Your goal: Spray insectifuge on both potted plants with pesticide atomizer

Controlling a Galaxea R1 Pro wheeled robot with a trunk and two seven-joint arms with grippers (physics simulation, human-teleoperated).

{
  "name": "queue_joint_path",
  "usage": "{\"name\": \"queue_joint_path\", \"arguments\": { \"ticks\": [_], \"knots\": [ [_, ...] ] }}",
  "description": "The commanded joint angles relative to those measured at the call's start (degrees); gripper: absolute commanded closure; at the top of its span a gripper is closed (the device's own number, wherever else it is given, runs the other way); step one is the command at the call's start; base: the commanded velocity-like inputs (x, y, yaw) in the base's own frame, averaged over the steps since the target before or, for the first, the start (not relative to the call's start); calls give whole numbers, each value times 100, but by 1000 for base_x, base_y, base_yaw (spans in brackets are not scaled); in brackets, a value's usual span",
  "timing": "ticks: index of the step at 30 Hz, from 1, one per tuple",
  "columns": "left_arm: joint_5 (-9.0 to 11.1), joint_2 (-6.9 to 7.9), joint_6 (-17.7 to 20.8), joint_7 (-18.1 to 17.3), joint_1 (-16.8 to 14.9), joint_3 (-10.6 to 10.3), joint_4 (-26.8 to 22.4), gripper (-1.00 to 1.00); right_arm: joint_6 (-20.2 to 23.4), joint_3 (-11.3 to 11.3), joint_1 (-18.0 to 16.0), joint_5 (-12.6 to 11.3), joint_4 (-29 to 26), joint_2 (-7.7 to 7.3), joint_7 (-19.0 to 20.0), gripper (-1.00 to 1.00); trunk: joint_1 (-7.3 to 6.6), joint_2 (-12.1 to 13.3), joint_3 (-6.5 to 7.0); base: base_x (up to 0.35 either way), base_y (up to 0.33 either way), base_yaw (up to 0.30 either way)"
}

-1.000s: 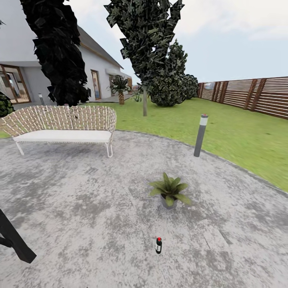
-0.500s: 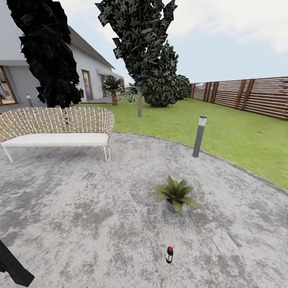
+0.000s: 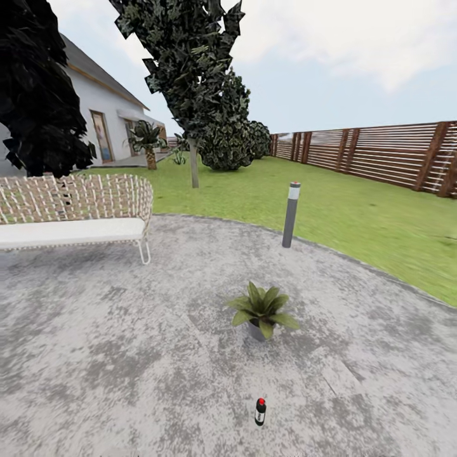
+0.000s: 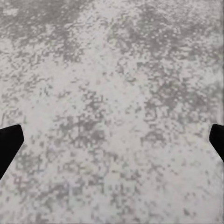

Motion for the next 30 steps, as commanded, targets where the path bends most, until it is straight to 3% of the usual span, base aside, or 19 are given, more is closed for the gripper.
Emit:
{"name": "queue_joint_path", "arguments": {
  "ticks": [1,22,30],
  "knots": [
    [5,0,-17,-1,-1,7,2,-100,-18,-2,-4,4,5,2,-2,-100,-1,-2,-3,3,3,-289],
    [0,0,-17,-4,-1,7,2,-100,-19,12,-4,4,4,5,-2,-100,-1,-2,13,0,0,-292],
    [-1,0,-17,-2,-1,7,2,-100,-18,24,-4,4,-15,20,-2,-100,-1,-2,13,0,0,-56]
  ]
}}
